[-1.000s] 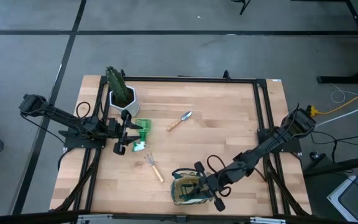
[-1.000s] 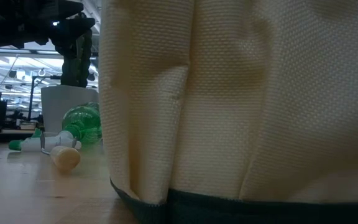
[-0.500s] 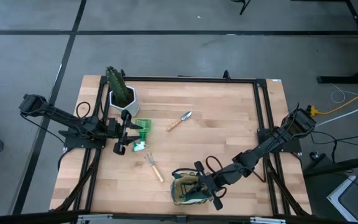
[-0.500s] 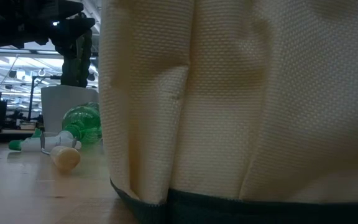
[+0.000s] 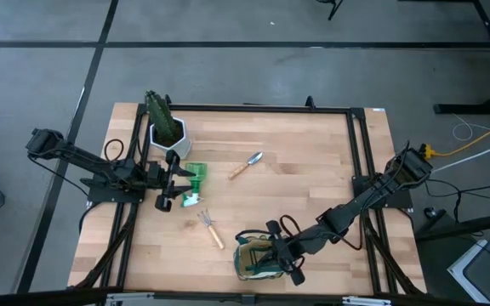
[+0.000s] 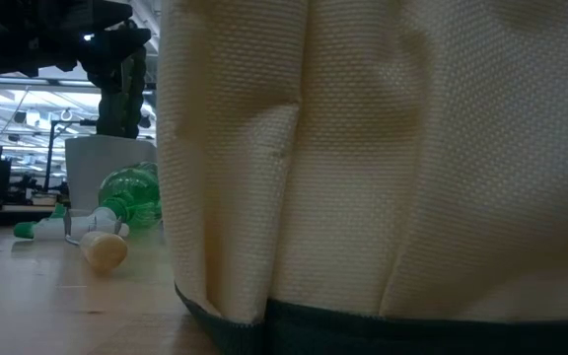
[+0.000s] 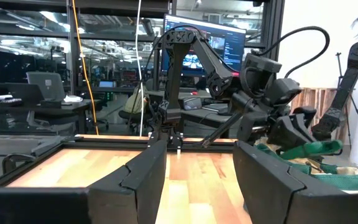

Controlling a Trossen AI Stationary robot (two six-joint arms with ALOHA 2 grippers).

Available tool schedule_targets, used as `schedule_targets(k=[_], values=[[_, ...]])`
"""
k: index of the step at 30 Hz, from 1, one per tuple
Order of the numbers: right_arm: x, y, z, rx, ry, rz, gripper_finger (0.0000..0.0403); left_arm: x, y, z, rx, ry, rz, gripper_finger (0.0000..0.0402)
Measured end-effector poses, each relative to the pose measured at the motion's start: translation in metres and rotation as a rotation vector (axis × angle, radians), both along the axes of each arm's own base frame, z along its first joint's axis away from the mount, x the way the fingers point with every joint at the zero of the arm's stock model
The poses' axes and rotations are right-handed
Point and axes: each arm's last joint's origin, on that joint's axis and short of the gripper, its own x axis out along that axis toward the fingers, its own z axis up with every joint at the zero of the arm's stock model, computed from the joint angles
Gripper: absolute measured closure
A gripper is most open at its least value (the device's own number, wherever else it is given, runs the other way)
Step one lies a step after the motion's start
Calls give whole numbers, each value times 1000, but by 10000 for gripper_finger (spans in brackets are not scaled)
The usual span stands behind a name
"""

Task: Pick & Place Garden tools in Gardening bag
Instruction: Put the green shear scissors into the brown gardening bag

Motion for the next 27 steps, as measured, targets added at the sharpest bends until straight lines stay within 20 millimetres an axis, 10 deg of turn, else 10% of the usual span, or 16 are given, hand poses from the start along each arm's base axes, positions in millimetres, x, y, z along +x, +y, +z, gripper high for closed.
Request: schedule_targets(k=[27], values=[[-1,-6,31,119,-117,32,361,0,0,0,0,0,0,219]])
